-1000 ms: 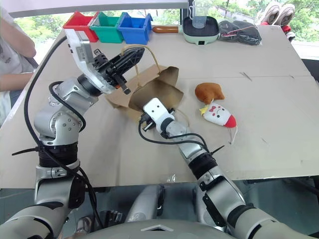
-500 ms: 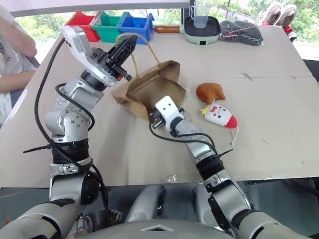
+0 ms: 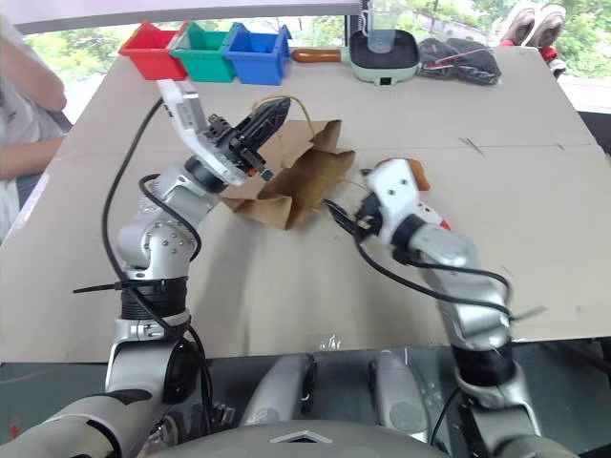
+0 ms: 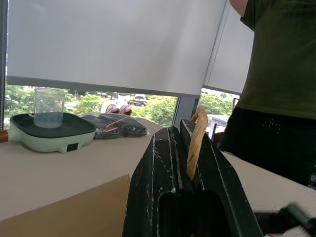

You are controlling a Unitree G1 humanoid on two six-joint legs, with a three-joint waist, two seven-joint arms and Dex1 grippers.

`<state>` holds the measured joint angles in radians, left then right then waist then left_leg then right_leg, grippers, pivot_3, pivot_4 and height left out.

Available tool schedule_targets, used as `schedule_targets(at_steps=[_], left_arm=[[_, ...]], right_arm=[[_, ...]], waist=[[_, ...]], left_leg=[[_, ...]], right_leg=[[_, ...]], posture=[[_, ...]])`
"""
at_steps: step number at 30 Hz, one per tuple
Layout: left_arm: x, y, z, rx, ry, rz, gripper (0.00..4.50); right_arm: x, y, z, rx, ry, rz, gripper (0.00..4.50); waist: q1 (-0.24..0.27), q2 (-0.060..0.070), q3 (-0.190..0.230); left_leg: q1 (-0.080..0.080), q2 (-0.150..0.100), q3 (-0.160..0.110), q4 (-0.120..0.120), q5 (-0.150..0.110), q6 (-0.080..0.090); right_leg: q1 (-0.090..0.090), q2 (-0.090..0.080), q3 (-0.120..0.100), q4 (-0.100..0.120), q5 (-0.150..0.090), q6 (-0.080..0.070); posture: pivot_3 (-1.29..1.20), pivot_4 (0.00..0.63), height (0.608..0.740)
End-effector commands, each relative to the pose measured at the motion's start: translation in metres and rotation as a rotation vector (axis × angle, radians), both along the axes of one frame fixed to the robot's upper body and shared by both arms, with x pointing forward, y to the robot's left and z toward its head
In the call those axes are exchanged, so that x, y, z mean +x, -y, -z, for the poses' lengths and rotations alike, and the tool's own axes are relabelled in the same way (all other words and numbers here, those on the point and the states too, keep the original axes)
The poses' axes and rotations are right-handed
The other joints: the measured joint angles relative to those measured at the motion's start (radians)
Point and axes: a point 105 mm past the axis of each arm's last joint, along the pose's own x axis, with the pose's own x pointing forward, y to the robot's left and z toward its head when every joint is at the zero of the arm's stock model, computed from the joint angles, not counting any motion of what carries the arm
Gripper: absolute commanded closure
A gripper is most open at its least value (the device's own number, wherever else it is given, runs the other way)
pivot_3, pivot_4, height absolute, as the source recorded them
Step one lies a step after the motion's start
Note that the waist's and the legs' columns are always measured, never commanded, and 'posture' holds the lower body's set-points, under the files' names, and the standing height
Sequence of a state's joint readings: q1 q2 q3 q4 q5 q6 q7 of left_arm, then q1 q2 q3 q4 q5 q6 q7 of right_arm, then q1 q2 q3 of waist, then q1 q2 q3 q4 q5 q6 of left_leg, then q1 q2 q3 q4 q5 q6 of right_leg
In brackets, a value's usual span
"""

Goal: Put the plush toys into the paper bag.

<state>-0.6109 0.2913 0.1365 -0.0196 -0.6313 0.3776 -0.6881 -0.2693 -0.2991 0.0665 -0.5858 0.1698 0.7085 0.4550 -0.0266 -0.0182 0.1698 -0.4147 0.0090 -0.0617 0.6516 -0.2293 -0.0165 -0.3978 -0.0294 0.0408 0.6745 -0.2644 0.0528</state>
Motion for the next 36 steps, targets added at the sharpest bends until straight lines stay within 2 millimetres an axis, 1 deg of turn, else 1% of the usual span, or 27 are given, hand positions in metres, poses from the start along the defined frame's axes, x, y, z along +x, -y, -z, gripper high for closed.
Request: schedule_targets(at_steps=[1, 3, 5, 6, 7, 9, 10, 12, 13, 14, 15, 16, 19, 20, 22, 23, 24, 26, 28, 32, 36], left_arm=[[-0.003, 0.003, -0.012, -0.003, 0.061, 0.014, 4.50], [-0.003, 0.005, -0.012, -0.006, 0.061, 0.019, 4.50], [-0.003, 0.007, -0.011, -0.010, 0.059, 0.028, 4.50], [-0.004, 0.009, -0.010, -0.009, 0.058, 0.032, 4.50], [-0.004, 0.010, -0.010, -0.008, 0.058, 0.035, 4.50], [-0.004, 0.012, -0.010, -0.008, 0.058, 0.043, 4.50], [-0.004, 0.013, -0.010, -0.006, 0.058, 0.054, 4.50], [-0.006, 0.016, -0.011, -0.004, 0.060, 0.080, 4.50], [-0.007, 0.017, -0.012, -0.004, 0.061, 0.089, 4.50], [-0.008, 0.017, -0.013, -0.007, 0.064, 0.100, 4.50], [-0.009, 0.017, -0.013, -0.009, 0.061, 0.112, 4.50], [-0.009, 0.017, -0.013, -0.012, 0.058, 0.121, 4.50], [-0.013, 0.017, -0.015, -0.035, 0.045, 0.161, 4.50], [-0.014, 0.016, -0.016, -0.040, 0.041, 0.166, 4.50], [-0.014, 0.014, -0.017, -0.041, 0.039, 0.166, 4.50], [-0.014, 0.012, -0.018, -0.049, 0.035, 0.168, 4.50], [-0.016, 0.013, -0.021, -0.059, 0.033, 0.188, 4.50], [-0.019, 0.013, -0.024, -0.064, 0.032, 0.218, 4.50], [-0.019, 0.012, -0.025, -0.058, 0.031, 0.221, 4.50], [-0.019, 0.012, -0.029, -0.040, 0.029, 0.225, 4.50], [-0.020, 0.013, -0.032, -0.024, 0.027, 0.239, 4.50]], right_arm=[[-0.007, 0.033, -0.008, -0.040, -0.001, 0.131, 0.50], [-0.009, 0.051, 0.002, -0.065, -0.072, 0.194, 0.50], [-0.005, 0.069, 0.028, -0.144, -0.199, 0.255, 0.50], [-0.002, 0.073, 0.040, -0.157, -0.246, 0.258, 0.50], [0.000, 0.074, 0.046, -0.163, -0.272, 0.256, 0.50], [0.008, 0.075, 0.054, -0.140, -0.297, 0.255, 0.50], [0.014, 0.077, 0.059, -0.137, -0.303, 0.260, 0.72], [0.021, 0.081, 0.065, -0.201, -0.276, 0.246, 1.23], [0.022, 0.082, 0.064, -0.216, -0.255, 0.237, 1.85], [0.021, 0.079, 0.058, -0.203, -0.228, 0.214, 2.02], [0.020, 0.076, 0.052, -0.186, -0.200, 0.194, 2.35], [0.018, 0.075, 0.047, -0.178, -0.177, 0.179, 2.75], [0.006, 0.072, 0.033, -0.193, -0.073, 0.113, 4.16], [0.003, 0.072, 0.028, -0.178, -0.056, 0.104, 4.46], [-0.007, 0.074, 0.013, -0.144, -0.005, 0.083, 4.46], [-0.014, 0.073, 0.003, -0.150, 0.025, 0.064, 4.46], [-0.020, 0.068, -0.005, -0.182, 0.052, 0.028, 4.46], [-0.024, 0.058, -0.011, -0.229, 0.073, -0.030, 4.46], [-0.021, 0.051, -0.012, -0.250, 0.070, -0.058, 4.46], [0.005, 0.016, -0.017, -0.364, 0.104, -0.194, 4.46], [0.031, -0.005, -0.015, -0.518, 0.119, -0.267, 4.46]], waist=[[0.001, 0.000, 0.000], [0.002, 0.000, 0.000], [0.000, 0.000, 0.000], [0.000, 0.000, 0.000], [0.000, 0.000, 0.000], [0.000, 0.000, 0.000], [-0.002, 0.000, 0.000], [-0.004, 0.000, 0.000], [-0.005, 0.000, 0.000], [-0.005, 0.000, 0.000], [-0.005, 0.000, 0.000], [-0.005, 0.000, 0.000], [-0.003, 0.000, 0.000], [-0.003, 0.000, 0.000], [-0.003, 0.000, 0.000], [-0.002, 0.000, 0.000], [-0.002, 0.000, 0.001], [-0.005, 0.000, 0.001], [-0.008, 0.000, 0.001], [-0.015, 0.000, 0.001], [-0.010, 0.000, 0.001]], left_leg=[[0.000, 0.000, 0.000, 0.000, 0.000, 0.000], [0.000, 0.000, 0.000, 0.000, 0.000, 0.000], [0.001, 0.000, 0.001, 0.000, 0.000, 0.000], [0.001, 0.000, 0.001, 0.000, 0.000, 0.000], [0.000, 0.000, 0.001, 0.000, 0.000, 0.000], [0.001, 0.000, 0.001, 0.000, 0.000, 0.000], [0.000, 0.000, 0.001, 0.000, 0.000, 0.000], [0.000, 0.000, 0.001, 0.000, 0.000, 0.000], [0.000, 0.000, 0.001, 0.000, 0.000, 0.000], [0.000, 0.000, 0.001, 0.000, 0.000, 0.000], [0.000, 0.000, 0.001, 0.000, 0.000, 0.000], [0.000, 0.000, 0.001, 0.000, 0.000, 0.000], [0.000, 0.000, 0.001, 0.000, 0.000, 0.000], [0.000, 0.000, 0.001, 0.000, 0.000, 0.000], [0.000, 0.000, 0.001, 0.000, 0.000, 0.000], [0.000, 0.000, 0.001, 0.000, 0.000, 0.000], [0.000, 0.000, 0.001, 0.000, 0.000, 0.000], [0.000, 0.000, 0.001, 0.000, 0.000, 0.000], [0.001, 0.001, 0.001, 0.000, 0.000, 0.000], [0.001, 0.001, 0.001, 0.000, 0.000, 0.000], [0.000, 0.001, 0.000, 0.000, 0.000, 0.000]], right_leg=[[0.000, 0.000, 0.000, 0.000, 0.000, 0.000], [0.000, 0.000, 0.000, 0.000, 0.000, 0.000], [0.000, 0.000, 0.001, 0.000, 0.000, 0.000], [0.000, 0.000, 0.001, 0.000, 0.000, 0.000], [0.000, 0.000, 0.001, 0.000, 0.000, 0.000], [0.000, 0.000, 0.001, 0.000, 0.000, 0.000], [0.000, 0.000, 0.001, 0.000, 0.000, 0.000], [0.000, 0.001, 0.001, 0.000, 0.000, 0.000], [0.000, 0.001, 0.001, -0.001, 0.000, 0.000], [0.000, 0.001, 0.001, -0.001, 0.000, 0.000], [0.000, 0.001, 0.001, -0.001, 0.000, 0.000], [0.000, 0.000, 0.001, -0.001, 0.000, 0.000], [0.000, 0.000, 0.001, -0.001, 0.000, 0.000], [0.000, 0.000, 0.001, -0.002, 0.000, 0.000], [0.000, 0.000, 0.001, -0.002, 0.000, 0.000], [0.000, 0.000, 0.001, -0.002, 0.000, 0.000], [0.000, 0.000, 0.001, -0.002, 0.000, 0.000], [0.001, 0.000, 0.001, -0.002, 0.000, 0.000], [0.001, 0.001, 0.001, -0.002, 0.000, 0.000], [0.001, 0.001, 0.002, -0.001, 0.000, 0.000], [0.001, 0.001, 0.000, -0.002, 0.000, 0.000]], posture=[[0.00, 0.150, 0.740], [0.00, 0.150, 0.740], [0.00, 0.150, 0.740], [0.00, 0.150, 0.740], [0.00, 0.150, 0.740], [0.00, 0.150, 0.740], [0.00, 0.150, 0.740], [0.00, 0.150, 0.740], [0.00, 0.150, 0.740], [0.00, 0.150, 0.740], [0.00, 0.150, 0.740], [0.00, 0.150, 0.740], [0.00, 0.150, 0.740], [0.00, 0.150, 0.740], [0.00, 0.150, 0.740], [0.00, 0.150, 0.740], [0.00, 0.150, 0.740], [0.00, 0.150, 0.740], [0.00, 0.150, 0.740], [0.00, 0.150, 0.740], [0.00, 0.150, 0.740]])
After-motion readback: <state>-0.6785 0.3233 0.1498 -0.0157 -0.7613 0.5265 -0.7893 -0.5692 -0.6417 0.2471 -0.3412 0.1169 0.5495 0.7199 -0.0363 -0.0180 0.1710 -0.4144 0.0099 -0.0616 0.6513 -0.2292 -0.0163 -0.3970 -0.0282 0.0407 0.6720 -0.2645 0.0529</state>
